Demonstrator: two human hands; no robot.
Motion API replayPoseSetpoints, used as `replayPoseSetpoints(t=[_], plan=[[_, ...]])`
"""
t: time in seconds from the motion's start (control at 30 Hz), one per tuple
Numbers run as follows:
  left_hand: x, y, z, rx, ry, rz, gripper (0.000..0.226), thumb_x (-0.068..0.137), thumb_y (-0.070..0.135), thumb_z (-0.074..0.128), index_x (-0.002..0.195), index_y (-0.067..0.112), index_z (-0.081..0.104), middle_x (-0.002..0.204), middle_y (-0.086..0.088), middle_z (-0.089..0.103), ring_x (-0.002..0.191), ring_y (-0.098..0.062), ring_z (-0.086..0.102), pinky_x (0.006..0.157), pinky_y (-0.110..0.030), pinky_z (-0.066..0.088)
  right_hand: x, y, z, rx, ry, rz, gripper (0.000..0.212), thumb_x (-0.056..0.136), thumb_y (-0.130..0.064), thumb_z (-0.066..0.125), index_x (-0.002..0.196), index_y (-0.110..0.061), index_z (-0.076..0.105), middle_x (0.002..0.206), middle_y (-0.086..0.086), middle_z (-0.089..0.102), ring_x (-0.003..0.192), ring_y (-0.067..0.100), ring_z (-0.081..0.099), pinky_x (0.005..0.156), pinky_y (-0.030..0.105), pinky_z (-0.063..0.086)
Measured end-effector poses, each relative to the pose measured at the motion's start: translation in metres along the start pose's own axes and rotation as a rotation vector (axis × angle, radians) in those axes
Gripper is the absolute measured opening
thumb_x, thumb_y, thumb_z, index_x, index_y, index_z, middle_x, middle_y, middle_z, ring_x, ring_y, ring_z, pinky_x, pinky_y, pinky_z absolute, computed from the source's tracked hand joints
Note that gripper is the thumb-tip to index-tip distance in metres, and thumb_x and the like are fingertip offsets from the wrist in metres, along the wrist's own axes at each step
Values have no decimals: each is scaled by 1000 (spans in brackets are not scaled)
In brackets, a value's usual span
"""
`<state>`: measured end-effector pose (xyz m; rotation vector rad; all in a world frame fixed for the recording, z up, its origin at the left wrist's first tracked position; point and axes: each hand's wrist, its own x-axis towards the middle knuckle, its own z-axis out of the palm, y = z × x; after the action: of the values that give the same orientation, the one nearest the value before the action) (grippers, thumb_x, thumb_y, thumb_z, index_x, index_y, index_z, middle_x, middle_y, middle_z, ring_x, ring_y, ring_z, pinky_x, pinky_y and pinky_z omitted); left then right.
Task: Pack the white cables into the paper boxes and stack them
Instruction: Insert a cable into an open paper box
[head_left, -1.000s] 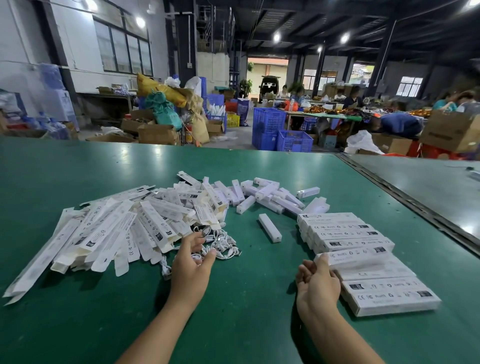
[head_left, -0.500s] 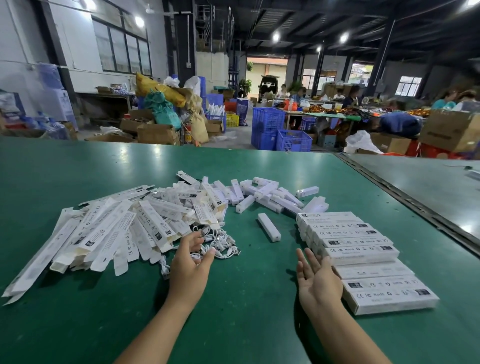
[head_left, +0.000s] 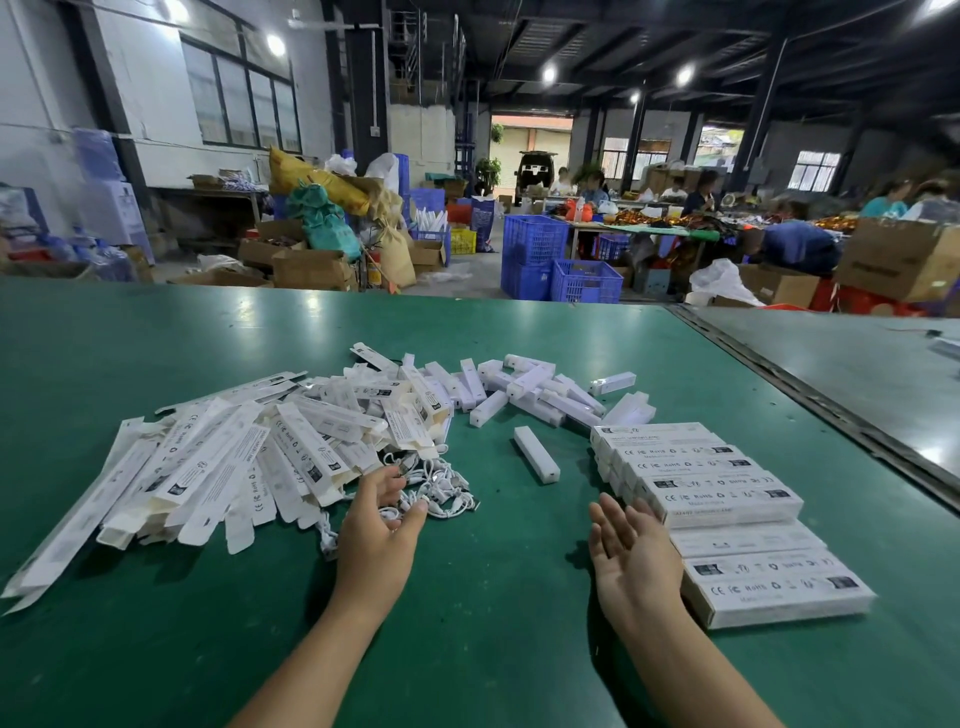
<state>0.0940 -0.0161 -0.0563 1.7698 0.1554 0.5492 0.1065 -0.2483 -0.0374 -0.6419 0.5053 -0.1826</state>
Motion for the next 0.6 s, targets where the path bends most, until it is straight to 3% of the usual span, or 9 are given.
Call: replayPoseSetpoints(t=[0.13, 0.2, 0.33, 0.4, 0.47, 0.6], plan=[[-1, 1, 0, 39, -2, 22, 38, 91, 7, 67, 117, 30, 52, 113, 12, 59, 108, -2, 56, 82, -22, 45, -3, 0, 1, -138, -42, -40, 19, 98, -3, 46, 106, -14, 60, 91, 8, 73, 81, 21, 68, 69, 29, 50], [-2, 1, 0, 142, 16, 86, 35, 90, 5, 68, 116, 25, 56, 113, 5, 60, 107, -12, 56, 90, -29, 45, -4, 4, 1, -356, -114, -112, 18, 96, -2, 50, 99, -14, 64, 83, 5, 74, 77, 19, 67, 68, 29, 49], [3, 4, -11, 526, 183, 225, 30, 83, 8, 73, 112, 9, 65, 114, -9, 64, 114, -30, 53, 93, -42, 43, -10, 17, -1, -927, -311, -360, 14, 92, -5, 61, 88, -16, 68, 87, 3, 73, 83, 17, 66, 77, 32, 53], [12, 1, -24, 751, 282, 148, 45, 82, 17, 75, 124, 8, 61, 134, -18, 56, 130, -37, 43, 105, -53, 35, -13, 23, -3, -1191, -395, -492, 15, 91, -11, 64, 85, -25, 67, 86, -8, 71, 84, 5, 65, 77, 15, 48], [19, -3, -39, 823, 279, -44, 59, 87, 31, 70, 140, 15, 49, 155, -20, 35, 147, -36, 22, 117, -57, 17, -16, 25, -4, -1334, -470, -542, 15, 91, -17, 65, 85, -30, 65, 88, -14, 69, 83, -6, 61, 70, 4, 40], [23, -16, -48, 882, 104, -246, 66, 99, 56, 42, 156, 35, 18, 163, -16, 19, 151, -37, 7, 121, -54, 4, -18, 24, -5, -1412, -524, -574, 10, 91, -19, 65, 89, -29, 67, 91, -13, 68, 85, -5, 60, 71, 4, 40]])
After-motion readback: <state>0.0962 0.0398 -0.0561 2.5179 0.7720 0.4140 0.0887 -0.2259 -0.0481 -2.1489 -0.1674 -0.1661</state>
